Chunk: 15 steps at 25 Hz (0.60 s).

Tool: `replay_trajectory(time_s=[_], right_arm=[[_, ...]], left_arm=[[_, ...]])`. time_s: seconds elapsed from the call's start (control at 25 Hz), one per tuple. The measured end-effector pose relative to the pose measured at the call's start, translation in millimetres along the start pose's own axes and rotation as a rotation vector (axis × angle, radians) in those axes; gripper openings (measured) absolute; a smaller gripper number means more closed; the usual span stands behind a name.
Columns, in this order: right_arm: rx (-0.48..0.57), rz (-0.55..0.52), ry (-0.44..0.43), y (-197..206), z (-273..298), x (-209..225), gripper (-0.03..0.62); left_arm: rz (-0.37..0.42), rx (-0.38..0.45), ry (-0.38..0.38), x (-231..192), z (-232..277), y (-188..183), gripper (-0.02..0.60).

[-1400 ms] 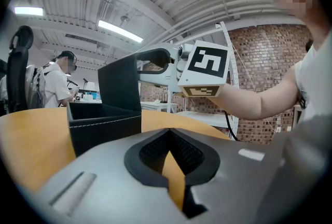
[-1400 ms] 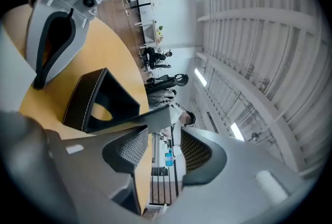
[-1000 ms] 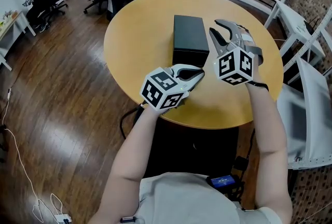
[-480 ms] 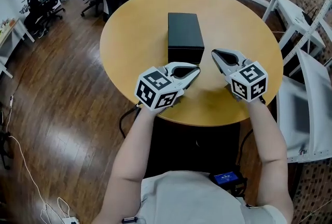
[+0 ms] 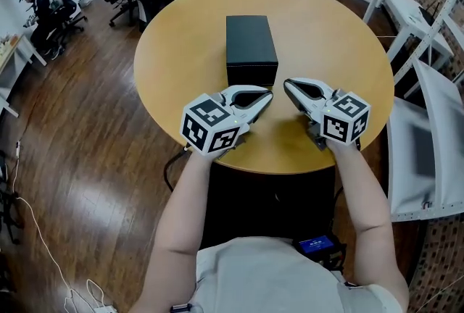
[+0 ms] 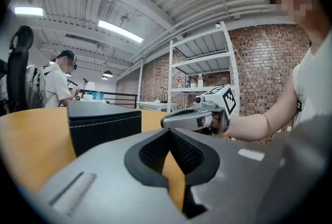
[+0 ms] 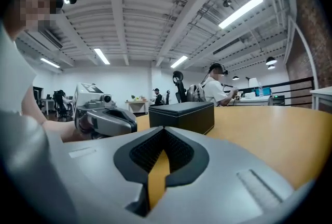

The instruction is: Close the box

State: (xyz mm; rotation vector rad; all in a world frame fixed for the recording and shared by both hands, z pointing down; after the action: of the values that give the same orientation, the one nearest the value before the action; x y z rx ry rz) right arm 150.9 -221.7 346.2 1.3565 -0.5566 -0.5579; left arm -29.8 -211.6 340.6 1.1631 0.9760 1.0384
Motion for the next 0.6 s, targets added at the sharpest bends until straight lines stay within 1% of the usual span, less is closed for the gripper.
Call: replay_trajectory(time_s=[0.04,0.12,0.6], right_arm=[[-0.002,-0.004,-0.021,-0.2,1.4,-2.0,0.000],[-0.004,-0.006,-0.037,-0.4,2.4,-3.1,0.000],[-0.012,-0.005,-0.036,1.0,0.9,-3.2,0.000]], left_arm=[[-0.002,0.001,-0.011,-0.8,-0.6,-0.1,0.002],[-0.005,0.003,-0.031,-1.8,-0.9,-0.5,0.002],[-0.007,0.006,-0.035,-0.7,0.3,0.4,0.002]])
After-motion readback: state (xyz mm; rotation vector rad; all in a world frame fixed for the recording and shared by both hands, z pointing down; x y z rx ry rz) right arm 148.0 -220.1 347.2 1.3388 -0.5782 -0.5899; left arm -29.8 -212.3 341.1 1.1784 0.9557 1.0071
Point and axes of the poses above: the fingertips, and each gripper's own axes: z forward along the fingers, x to its right, y out of its underside, the point moved 9 cm from there along -z, backward along the fingers, and after that the axes turned 9 degrees about y, right-handed, at the moved point
